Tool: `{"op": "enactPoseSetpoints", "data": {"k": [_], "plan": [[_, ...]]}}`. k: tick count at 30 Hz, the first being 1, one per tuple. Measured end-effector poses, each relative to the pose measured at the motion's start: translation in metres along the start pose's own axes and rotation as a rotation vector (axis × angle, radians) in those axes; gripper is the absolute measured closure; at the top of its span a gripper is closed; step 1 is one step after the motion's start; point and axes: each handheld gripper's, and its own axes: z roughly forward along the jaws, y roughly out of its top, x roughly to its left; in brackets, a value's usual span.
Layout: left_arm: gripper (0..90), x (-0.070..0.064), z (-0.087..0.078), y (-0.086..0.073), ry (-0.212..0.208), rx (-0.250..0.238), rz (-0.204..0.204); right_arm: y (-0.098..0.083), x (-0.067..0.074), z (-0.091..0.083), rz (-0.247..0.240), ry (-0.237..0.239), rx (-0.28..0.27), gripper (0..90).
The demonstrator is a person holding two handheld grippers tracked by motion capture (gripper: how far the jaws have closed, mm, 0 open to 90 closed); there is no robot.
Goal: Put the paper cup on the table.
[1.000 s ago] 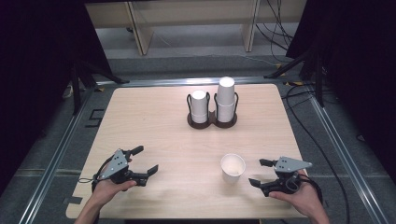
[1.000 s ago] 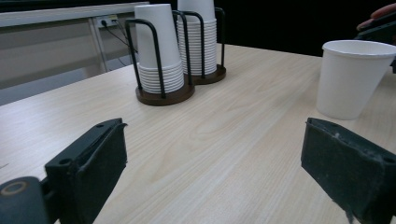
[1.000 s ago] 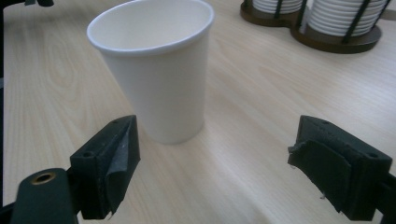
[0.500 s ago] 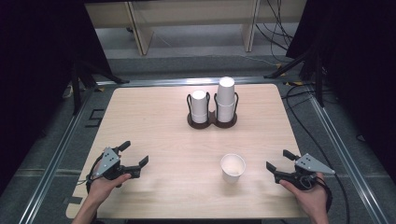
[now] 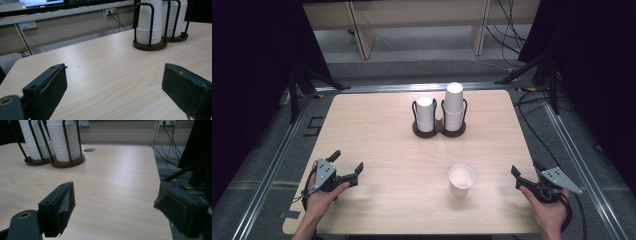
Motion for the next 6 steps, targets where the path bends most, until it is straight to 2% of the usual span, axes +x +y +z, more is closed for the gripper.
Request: {"op": "enactPoseSetpoints", "data": {"k": [3,4,5,6], "plan": [[5.4,-0.005,0.003,0.001,-0.033,-0.016,0.002,0.000,0.001,0.000,0.021,0.000,0.008,15.4],[5.2,-0.008,0.002,0.003,-0.041,0.008,0.007,0.000,-0.001,0.002,-0.006,0.029,-0.006,15.4],[5.0,-0.011,0.004,0.004,-0.057,0.004,0.009,-0.001,0.001,0.001,0.004,0.006,0.001,15.4],[5.0,-0.014,0.005,0.005,-0.081,0.002,0.012,0.000,0.001,0.002,0.007,0.011,-0.003,15.4]]}}
